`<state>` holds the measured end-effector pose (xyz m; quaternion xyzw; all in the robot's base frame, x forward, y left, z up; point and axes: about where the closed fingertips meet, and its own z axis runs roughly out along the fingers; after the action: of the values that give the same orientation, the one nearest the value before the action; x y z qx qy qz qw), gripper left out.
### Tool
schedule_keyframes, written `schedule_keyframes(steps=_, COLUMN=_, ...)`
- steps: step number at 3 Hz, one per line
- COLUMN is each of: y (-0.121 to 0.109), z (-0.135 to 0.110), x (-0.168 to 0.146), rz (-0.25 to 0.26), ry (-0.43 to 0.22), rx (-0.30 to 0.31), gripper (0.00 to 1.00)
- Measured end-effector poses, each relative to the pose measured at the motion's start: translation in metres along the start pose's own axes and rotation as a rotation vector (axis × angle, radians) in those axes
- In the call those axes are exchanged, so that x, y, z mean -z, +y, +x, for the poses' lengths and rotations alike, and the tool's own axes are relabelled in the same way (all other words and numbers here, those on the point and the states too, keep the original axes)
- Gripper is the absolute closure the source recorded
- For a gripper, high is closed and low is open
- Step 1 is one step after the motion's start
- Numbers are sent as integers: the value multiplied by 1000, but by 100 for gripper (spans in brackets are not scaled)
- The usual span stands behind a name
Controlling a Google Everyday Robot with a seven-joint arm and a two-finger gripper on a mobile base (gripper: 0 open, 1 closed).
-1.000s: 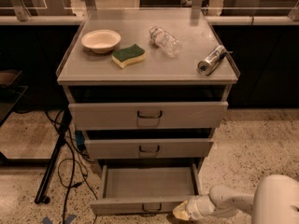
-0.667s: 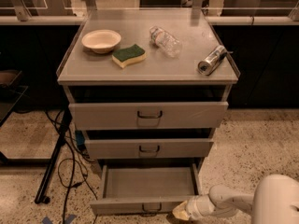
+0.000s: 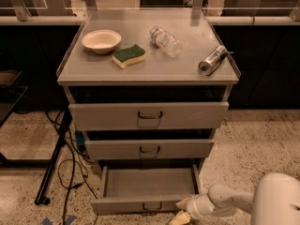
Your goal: Close bottom drawer
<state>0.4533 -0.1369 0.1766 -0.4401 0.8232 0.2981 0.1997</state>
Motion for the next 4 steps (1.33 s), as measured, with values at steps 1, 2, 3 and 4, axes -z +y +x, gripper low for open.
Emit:
schedule_keyframes(steps=1, y=10, z=-10, x=-11, rz=56, ry=-30, rx=99, gripper=9)
schedule_keyframes(steps=2, y=6, z=-9, x=-29, rz=120, ry=-64, rx=201, gripper=36)
schedule_keyframes(steps=3, y=-3, z=-9, x=-42, rz=125, ry=-67, rx=231, gripper=59)
schedule_keyframes(steps=4, y=-22, z=-17, x=-33, rz=181, ry=-45, rx=252, gripper=82)
